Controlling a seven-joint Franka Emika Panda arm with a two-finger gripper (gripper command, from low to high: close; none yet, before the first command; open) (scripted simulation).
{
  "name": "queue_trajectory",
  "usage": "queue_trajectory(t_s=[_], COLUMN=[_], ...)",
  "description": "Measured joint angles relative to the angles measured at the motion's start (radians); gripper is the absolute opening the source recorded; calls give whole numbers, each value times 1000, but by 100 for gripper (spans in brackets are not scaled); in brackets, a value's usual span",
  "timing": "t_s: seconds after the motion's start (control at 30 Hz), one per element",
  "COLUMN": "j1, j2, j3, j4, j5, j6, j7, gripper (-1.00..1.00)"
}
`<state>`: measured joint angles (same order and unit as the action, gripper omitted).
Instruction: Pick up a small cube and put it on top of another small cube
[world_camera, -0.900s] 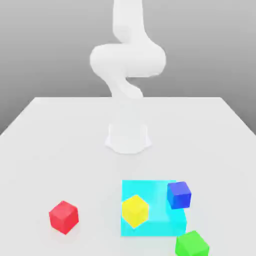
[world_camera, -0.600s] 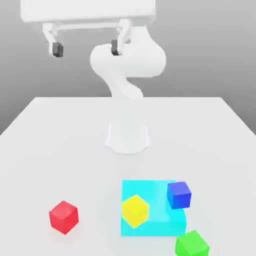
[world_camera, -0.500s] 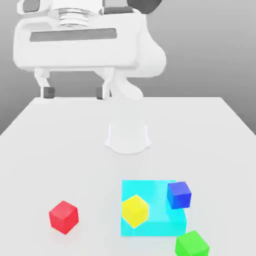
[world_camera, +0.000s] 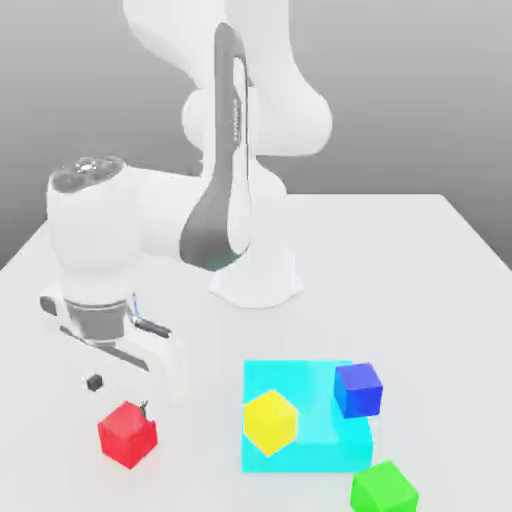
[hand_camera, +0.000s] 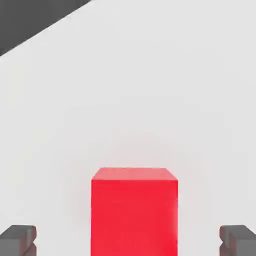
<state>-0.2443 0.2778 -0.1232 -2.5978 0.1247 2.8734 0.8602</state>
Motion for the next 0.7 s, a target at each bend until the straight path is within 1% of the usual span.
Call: queue_trajectory(t_s=[0.03, 0.07, 0.3, 0.47, 0.5, 0.57, 0.7], j1=[-13, -26, -30, 0, 11, 69, 266], j2=[36, 70, 78, -78, -114, -185, -330], j3=[15, 30, 35, -9, -5, 49, 148], j4=[7, 13, 14, -16, -24, -39, -70], j5=[12, 23, 23, -45, -54, -55, -51], j6=[29, 56, 63, -61, -90, -144, -255], j7=[-9, -18, -17, 34, 38, 29, 1], gripper=[0, -100, -100, -100, -100, -100, -100])
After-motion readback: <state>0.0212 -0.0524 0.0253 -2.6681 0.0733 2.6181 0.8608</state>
